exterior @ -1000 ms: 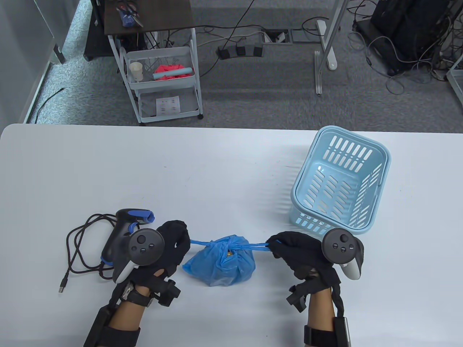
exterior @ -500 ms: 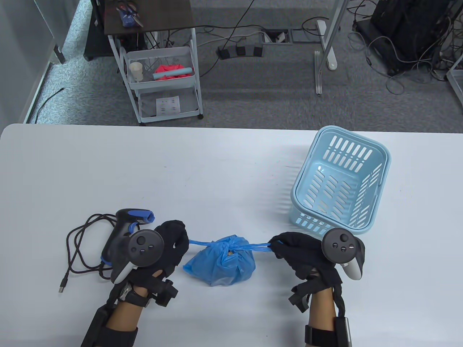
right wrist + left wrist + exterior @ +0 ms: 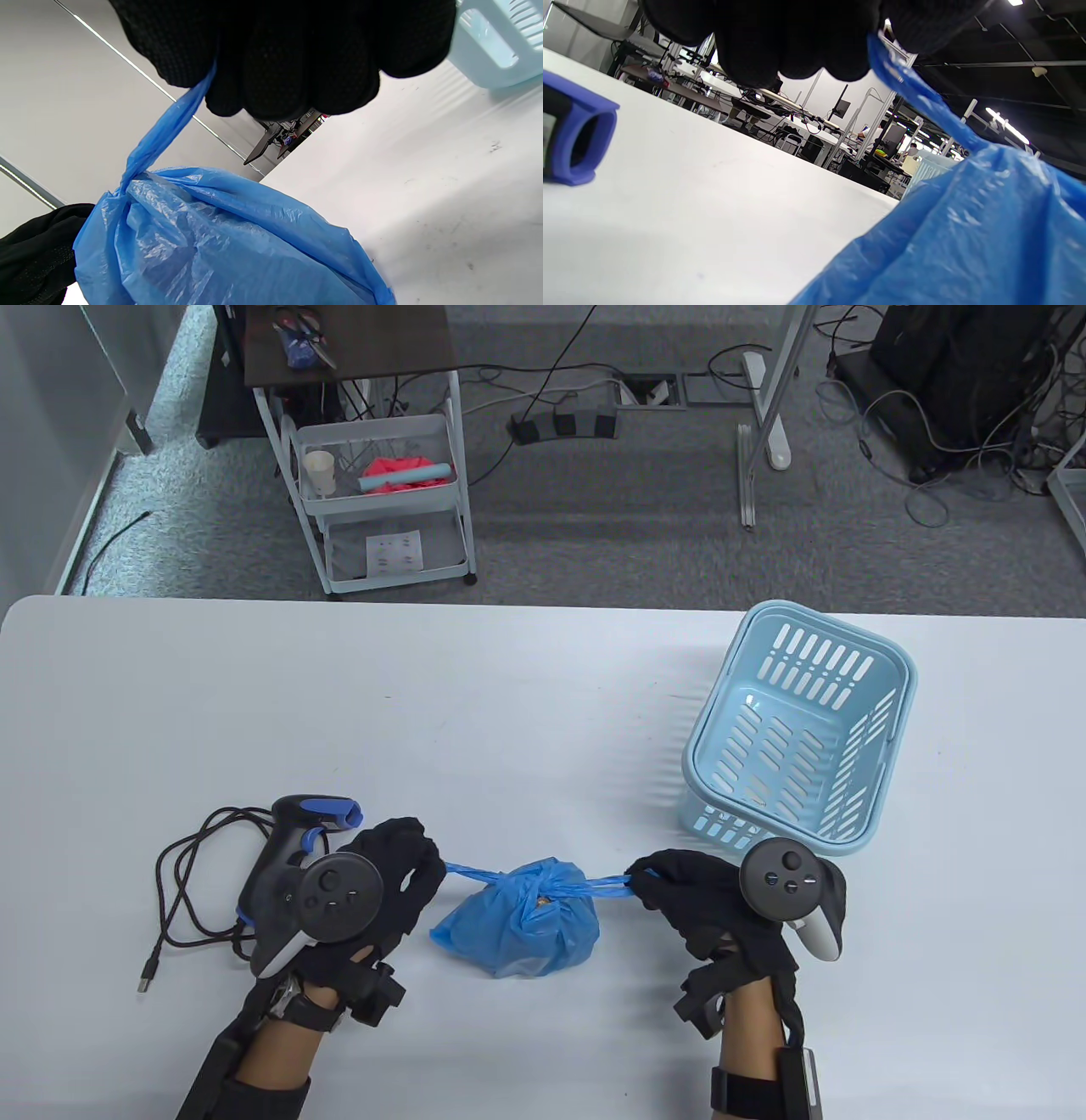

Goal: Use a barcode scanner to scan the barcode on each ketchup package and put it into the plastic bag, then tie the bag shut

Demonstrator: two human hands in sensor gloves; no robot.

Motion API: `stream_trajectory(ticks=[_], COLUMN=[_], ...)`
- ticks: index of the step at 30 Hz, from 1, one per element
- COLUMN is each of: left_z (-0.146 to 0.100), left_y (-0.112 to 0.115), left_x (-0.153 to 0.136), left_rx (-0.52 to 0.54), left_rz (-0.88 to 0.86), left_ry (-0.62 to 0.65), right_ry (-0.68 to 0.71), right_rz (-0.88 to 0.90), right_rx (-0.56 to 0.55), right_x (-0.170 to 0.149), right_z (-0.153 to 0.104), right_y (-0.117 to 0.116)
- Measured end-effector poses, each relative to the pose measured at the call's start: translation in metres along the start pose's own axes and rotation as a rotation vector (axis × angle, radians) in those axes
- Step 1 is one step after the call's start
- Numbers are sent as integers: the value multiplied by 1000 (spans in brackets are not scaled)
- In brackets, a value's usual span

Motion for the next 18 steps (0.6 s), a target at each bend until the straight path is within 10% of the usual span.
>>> stream_trajectory(ticks=[18], left_z=[-20], left_y=[45], left_x=[-52], left_rx=[-102], left_rz=[384], left_ry=[-61], right_ry=[-35], right_rz=[-45], right_rx=[-8], right_x=[1], right_z=[0], right_y=[-5])
Point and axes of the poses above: the tracker on the back of each hand, its own x axis roughly to the thumb side, its own z axis roughly from the wrist to the fingertips, y = z × x, the point moved 2 cm from there along z, roughly from the wrist to the fingertips, and after that the axes turned 13 degrees about -y, right-handed, at the moved point
